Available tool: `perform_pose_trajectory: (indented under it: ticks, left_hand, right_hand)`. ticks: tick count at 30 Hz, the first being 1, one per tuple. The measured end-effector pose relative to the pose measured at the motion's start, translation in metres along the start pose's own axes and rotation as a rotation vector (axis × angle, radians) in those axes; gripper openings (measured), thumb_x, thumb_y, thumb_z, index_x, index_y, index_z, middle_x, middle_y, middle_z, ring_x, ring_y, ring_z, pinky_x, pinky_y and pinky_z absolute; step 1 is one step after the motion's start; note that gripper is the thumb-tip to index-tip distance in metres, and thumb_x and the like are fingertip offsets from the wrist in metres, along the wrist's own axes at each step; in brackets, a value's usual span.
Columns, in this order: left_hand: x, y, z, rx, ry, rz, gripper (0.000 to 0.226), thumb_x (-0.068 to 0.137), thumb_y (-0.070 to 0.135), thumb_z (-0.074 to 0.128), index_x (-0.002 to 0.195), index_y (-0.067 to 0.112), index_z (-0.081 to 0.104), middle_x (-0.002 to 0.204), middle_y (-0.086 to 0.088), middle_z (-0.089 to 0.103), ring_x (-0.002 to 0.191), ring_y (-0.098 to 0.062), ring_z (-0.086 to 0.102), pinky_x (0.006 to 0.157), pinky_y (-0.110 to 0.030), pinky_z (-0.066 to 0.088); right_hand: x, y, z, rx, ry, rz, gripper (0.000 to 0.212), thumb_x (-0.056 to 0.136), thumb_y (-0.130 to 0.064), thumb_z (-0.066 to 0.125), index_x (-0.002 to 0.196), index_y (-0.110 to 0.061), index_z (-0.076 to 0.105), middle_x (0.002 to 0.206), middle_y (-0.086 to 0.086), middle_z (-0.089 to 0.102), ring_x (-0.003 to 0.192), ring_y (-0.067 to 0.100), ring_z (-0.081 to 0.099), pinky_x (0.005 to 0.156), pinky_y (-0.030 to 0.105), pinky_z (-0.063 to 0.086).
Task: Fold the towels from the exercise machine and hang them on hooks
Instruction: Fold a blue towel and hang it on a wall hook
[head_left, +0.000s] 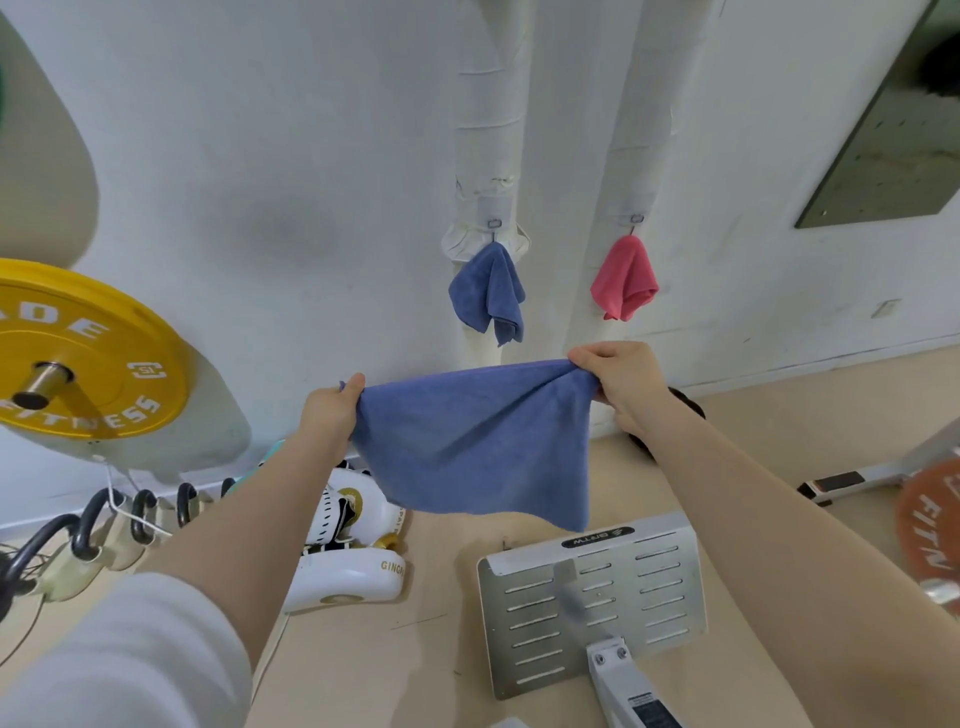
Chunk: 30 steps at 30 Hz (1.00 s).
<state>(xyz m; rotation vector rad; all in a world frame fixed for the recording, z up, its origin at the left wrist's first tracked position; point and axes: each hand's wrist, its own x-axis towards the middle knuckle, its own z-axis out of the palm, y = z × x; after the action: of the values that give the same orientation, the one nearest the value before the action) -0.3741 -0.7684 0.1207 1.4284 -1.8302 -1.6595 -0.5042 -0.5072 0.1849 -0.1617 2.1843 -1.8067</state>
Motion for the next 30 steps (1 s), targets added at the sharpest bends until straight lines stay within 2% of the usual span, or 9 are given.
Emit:
perform_pose_trajectory:
  ticks: [3,8,14,17,20,22,25,28,30]
  left_hand:
    - [0.002,-0.005,-0.005,-0.052,0.000,-0.065,0.037,0.090,0.039,0.051,0.072,0.007,0.049,0.070,-0.006,0.045,0.075,-0.026,0.043,0.068,-0.032,0.036]
    - [0.009,-0.008,-0.018,-0.225,-0.075,-0.099,0.029,0.091,0.038,0.053,0.074,0.015,0.055,0.080,0.000,0.059,0.083,-0.025,0.056,0.088,-0.037,0.045]
    - [0.022,-0.009,-0.035,-0.211,-0.064,-0.137,0.029,0.089,0.041,0.055,0.078,0.014,0.058,0.083,0.000,0.062,0.090,-0.027,0.057,0.096,-0.040,0.047]
    - [0.023,-0.010,-0.042,-0.144,-0.070,-0.117,0.032,0.092,0.039,0.051,0.078,0.011,0.055,0.089,-0.005,0.059,0.081,-0.025,0.055,0.082,-0.034,0.046]
    - [0.024,-0.009,-0.046,-0.175,-0.074,-0.091,0.030,0.095,0.035,0.048,0.096,0.005,0.053,0.100,-0.007,0.057,0.086,-0.025,0.055,0.080,-0.034,0.045]
    - [0.024,-0.007,-0.050,-0.162,-0.055,-0.090,0.032,0.095,0.038,0.046,0.091,0.007,0.052,0.095,-0.009,0.056,0.074,-0.025,0.053,0.072,-0.034,0.046]
    - [0.020,0.001,-0.050,-0.126,-0.075,-0.025,0.035,0.096,0.038,0.042,0.076,0.010,0.047,0.069,-0.007,0.045,0.056,-0.021,0.039,0.051,-0.028,0.034]
    - [0.010,0.011,-0.038,-0.147,-0.079,0.051,0.038,0.097,0.034,0.038,0.067,0.012,0.042,0.064,-0.005,0.038,0.058,-0.023,0.035,0.050,-0.027,0.029]
    - [-0.003,0.019,-0.029,-0.170,-0.100,0.092,0.037,0.098,0.033,0.036,0.067,0.013,0.043,0.064,-0.005,0.042,0.057,-0.021,0.037,0.050,-0.027,0.031]
  right_hand:
    - [-0.005,0.007,-0.001,-0.109,-0.150,-0.008,0.009,0.082,-0.008,0.066,0.073,-0.007,0.069,0.075,0.010,0.063,0.076,0.017,0.056,0.065,0.024,0.048]
    - [-0.007,0.011,-0.003,-0.310,-0.325,-0.066,0.005,0.083,-0.009,0.065,0.081,-0.011,0.068,0.076,0.000,0.064,0.070,0.007,0.053,0.062,0.017,0.042]
    - [-0.001,0.022,0.004,-0.217,-0.679,0.179,0.028,0.087,-0.005,0.059,0.114,-0.010,0.062,0.109,0.010,0.066,0.101,0.018,0.060,0.086,0.021,0.050]
    - [-0.001,0.030,0.011,-0.013,-0.856,0.293,0.039,0.080,-0.014,0.064,0.118,-0.009,0.060,0.113,0.009,0.063,0.100,0.019,0.060,0.083,0.024,0.051]
    - [-0.001,0.027,0.027,0.148,-0.751,0.331,0.016,0.087,-0.007,0.057,0.097,-0.018,0.062,0.085,0.003,0.064,0.071,0.013,0.059,0.063,0.022,0.049]
    - [-0.001,0.020,0.042,0.037,-0.624,0.293,0.018,0.090,-0.003,0.050,0.082,-0.017,0.059,0.069,-0.002,0.059,0.062,0.011,0.052,0.059,0.022,0.043]
    - [-0.003,0.010,0.066,-0.098,-0.473,0.274,0.021,0.089,-0.002,0.048,0.077,-0.014,0.061,0.076,0.003,0.057,0.067,0.014,0.053,0.063,0.026,0.048]
    - [-0.013,-0.001,0.092,-0.035,-0.261,0.324,0.018,0.090,-0.001,0.048,0.079,-0.009,0.059,0.078,0.010,0.057,0.065,0.019,0.059,0.048,0.023,0.055]
    - [-0.025,-0.011,0.108,0.065,-0.263,0.348,0.011,0.089,-0.001,0.051,0.083,-0.007,0.058,0.073,0.010,0.056,0.059,0.018,0.059,0.048,0.020,0.054]
